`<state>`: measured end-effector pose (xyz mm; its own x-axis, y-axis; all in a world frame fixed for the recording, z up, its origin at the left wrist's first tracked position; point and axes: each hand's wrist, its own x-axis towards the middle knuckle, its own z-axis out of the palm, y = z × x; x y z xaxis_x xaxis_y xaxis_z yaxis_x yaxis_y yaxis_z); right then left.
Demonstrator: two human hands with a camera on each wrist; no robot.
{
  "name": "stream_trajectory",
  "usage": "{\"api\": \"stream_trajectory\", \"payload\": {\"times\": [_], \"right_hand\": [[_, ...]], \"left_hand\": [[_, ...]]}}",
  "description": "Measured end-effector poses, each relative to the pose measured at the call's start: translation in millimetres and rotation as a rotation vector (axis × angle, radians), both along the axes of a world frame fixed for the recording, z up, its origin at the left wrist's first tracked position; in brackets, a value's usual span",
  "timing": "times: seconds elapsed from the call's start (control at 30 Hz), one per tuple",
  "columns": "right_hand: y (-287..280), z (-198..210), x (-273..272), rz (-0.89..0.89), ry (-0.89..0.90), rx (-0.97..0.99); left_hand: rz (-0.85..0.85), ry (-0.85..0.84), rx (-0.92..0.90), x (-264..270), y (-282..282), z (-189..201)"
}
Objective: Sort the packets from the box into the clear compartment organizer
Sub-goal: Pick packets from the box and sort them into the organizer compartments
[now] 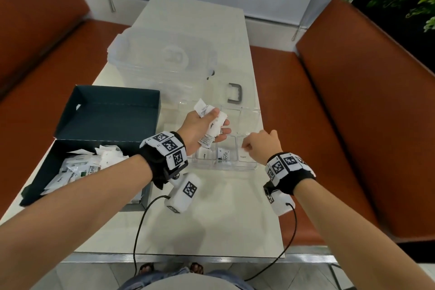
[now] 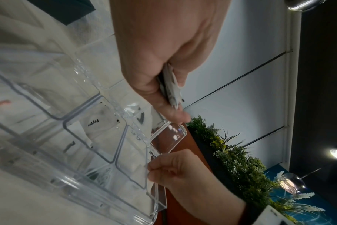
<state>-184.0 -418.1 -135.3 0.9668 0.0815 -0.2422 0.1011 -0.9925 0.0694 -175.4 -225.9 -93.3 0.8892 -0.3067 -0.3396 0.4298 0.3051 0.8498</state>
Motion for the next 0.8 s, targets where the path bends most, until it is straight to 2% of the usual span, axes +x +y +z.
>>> {"api": "stream_trajectory", "payload": {"times": [0.1,0.27,0.5,0.67,0.8], "right_hand": [[-3.6,-8.7,-2.1,0.061,0.0,-0.076],[-9.6,-10.5,-1.5,0.074,-0.117,-0.08],[5.4,-6.3,-2.1,0.122,0.006,-0.268],[12.8,-4.2,0.0,0.117,0.011,-0.354],[13.7,-3.7,0.3,0.102,0.026,-0.348]], "left_hand": [[-0.009,0.004,0.0,0.2,0.9,-0.6],[-0.005,0.018,0.012,1.5,4.4,-3.5],[-0.012,0.032,0.016,0.1,6.7,-5.8],[-0.021,0.049,-0.017,0.1,10.3,-4.2],[-0.019,0.057,-0.025,0.6,13.8,-3.9]]}}
